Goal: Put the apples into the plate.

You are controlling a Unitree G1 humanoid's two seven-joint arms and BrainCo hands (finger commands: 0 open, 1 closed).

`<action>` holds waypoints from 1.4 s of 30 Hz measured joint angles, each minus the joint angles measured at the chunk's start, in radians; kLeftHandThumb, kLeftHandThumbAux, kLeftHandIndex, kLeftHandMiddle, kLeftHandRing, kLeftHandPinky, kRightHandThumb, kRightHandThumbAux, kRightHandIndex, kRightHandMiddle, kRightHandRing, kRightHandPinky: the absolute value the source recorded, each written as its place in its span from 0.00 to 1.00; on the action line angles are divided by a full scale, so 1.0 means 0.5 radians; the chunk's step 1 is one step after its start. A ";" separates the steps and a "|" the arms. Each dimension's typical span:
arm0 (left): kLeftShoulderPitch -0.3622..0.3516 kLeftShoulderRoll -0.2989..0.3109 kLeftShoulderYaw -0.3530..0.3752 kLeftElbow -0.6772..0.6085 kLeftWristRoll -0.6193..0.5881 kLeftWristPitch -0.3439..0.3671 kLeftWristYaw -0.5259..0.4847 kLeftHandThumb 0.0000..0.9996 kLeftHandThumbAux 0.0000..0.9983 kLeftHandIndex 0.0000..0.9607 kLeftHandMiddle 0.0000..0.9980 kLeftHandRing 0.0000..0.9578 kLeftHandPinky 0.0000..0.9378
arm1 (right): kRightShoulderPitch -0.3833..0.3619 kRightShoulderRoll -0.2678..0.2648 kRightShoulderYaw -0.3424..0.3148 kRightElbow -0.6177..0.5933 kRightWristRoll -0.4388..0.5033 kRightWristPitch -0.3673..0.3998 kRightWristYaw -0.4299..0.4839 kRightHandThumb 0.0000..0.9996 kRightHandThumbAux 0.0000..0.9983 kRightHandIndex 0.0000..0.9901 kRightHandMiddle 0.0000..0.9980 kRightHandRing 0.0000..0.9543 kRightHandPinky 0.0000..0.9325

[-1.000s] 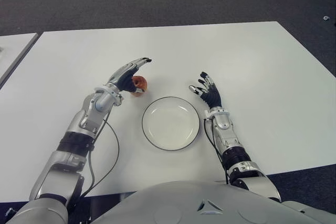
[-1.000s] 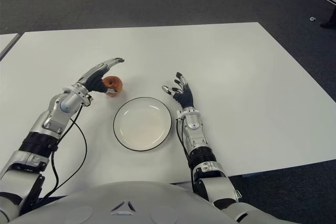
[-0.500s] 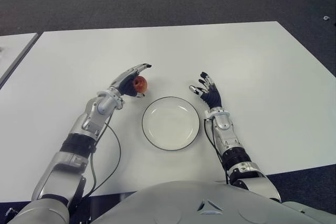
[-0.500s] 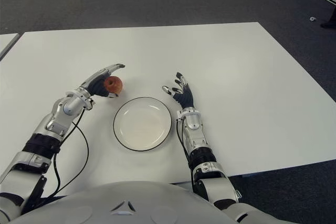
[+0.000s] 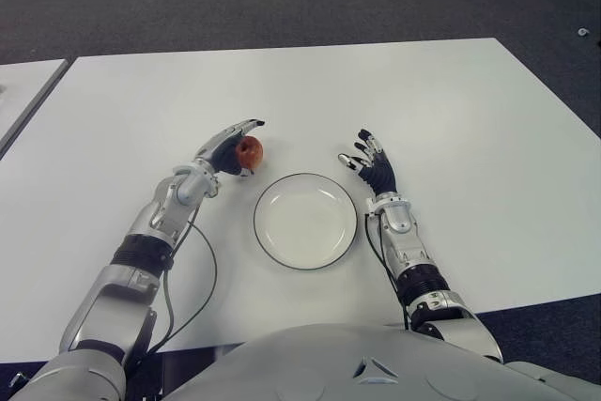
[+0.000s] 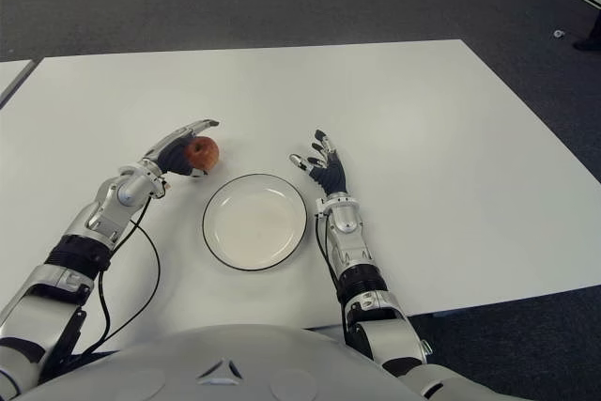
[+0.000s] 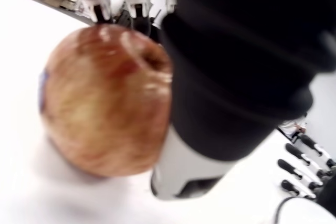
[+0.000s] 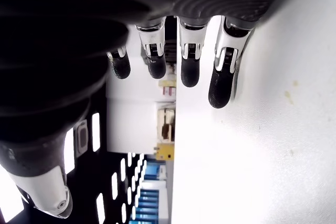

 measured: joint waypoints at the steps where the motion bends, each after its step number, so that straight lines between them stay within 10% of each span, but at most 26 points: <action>1: -0.002 -0.001 -0.005 0.015 0.003 0.000 0.007 0.05 0.36 0.00 0.00 0.00 0.00 | 0.000 0.000 -0.001 0.000 0.000 0.000 0.000 0.15 0.69 0.00 0.05 0.10 0.17; 42: -0.376 -0.015 -0.282 0.781 0.236 -0.164 0.564 0.06 0.38 0.00 0.00 0.00 0.00 | 0.007 0.000 -0.022 -0.008 0.027 0.000 0.032 0.17 0.69 0.01 0.07 0.11 0.19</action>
